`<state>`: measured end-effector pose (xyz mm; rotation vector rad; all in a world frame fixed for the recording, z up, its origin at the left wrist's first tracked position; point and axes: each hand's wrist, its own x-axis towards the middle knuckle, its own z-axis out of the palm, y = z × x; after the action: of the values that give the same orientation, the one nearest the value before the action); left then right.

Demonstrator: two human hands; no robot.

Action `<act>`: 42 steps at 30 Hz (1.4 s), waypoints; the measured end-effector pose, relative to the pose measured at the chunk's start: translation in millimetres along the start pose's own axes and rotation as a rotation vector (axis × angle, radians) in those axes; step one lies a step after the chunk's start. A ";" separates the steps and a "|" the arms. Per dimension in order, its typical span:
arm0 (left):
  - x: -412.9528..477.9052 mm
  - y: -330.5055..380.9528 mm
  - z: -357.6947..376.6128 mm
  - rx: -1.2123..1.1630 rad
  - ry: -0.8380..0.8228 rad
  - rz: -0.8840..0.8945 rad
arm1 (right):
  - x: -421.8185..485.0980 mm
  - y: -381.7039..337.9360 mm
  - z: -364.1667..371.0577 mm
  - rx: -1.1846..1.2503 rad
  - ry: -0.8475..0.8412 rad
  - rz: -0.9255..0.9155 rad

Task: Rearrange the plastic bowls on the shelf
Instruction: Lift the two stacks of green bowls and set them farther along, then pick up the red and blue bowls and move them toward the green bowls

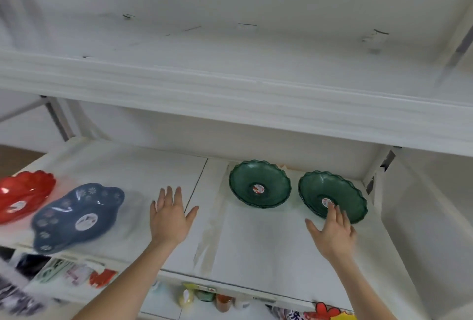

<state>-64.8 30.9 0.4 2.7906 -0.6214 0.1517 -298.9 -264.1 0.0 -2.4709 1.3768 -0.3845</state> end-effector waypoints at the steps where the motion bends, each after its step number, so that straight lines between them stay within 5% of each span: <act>1: -4.0 -16.1 -9.6 0.018 0.010 -0.007 | -10.4 -13.6 0.3 -0.029 0.009 -0.035; 12: -12.6 -202.9 -105.2 0.116 0.079 -0.014 | -119.9 -175.7 40.3 -0.092 0.007 -0.158; 25: 28.0 -403.7 -121.6 0.231 0.121 -0.090 | -193.8 -354.9 123.8 -0.060 -0.094 -0.228; 42: 115.0 -616.2 -79.1 0.225 -0.072 -0.044 | -270.0 -497.8 251.9 -0.006 -0.183 0.096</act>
<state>300.3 543.4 -56.8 3.0364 -0.5929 0.1188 43.8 247.3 -72.2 -2.3670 1.4139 -0.1289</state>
